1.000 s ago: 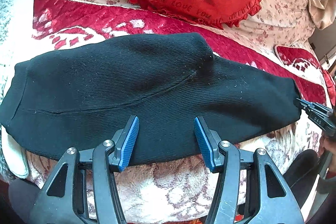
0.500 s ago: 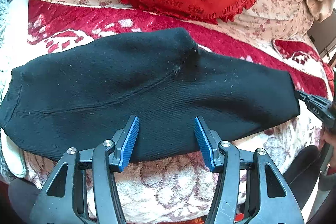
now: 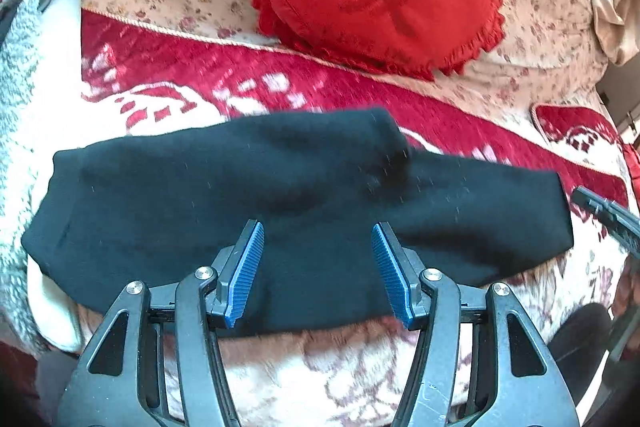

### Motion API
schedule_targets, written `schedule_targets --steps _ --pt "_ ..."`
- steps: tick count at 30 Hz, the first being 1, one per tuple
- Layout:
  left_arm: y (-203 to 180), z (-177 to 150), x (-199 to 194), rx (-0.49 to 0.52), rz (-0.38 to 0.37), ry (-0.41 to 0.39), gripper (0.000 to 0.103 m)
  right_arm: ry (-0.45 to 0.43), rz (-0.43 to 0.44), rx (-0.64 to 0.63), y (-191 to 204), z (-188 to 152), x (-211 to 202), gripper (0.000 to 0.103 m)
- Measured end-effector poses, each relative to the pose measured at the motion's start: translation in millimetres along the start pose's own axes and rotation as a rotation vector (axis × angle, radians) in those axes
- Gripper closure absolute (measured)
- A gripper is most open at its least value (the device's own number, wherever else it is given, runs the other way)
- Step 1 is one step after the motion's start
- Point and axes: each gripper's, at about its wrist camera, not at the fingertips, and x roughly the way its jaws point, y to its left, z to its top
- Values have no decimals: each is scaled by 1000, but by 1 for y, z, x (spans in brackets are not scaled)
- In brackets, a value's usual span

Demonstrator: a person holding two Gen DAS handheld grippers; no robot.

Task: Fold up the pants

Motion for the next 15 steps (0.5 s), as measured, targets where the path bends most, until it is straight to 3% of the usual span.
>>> schedule_targets --steps 2,4,11,14,15 --pt "-1 8 5 9 24 -7 47 -6 147 -28 27 7 13 84" --pt "0 16 17 6 72 10 47 3 215 -76 57 15 30 76" --pt "41 11 14 -84 133 -18 47 22 364 -175 156 56 92 76" --pt "52 11 19 -87 173 -21 47 64 364 -228 181 65 119 77" --pt "54 12 22 -87 181 -15 47 79 344 -261 191 65 129 86"
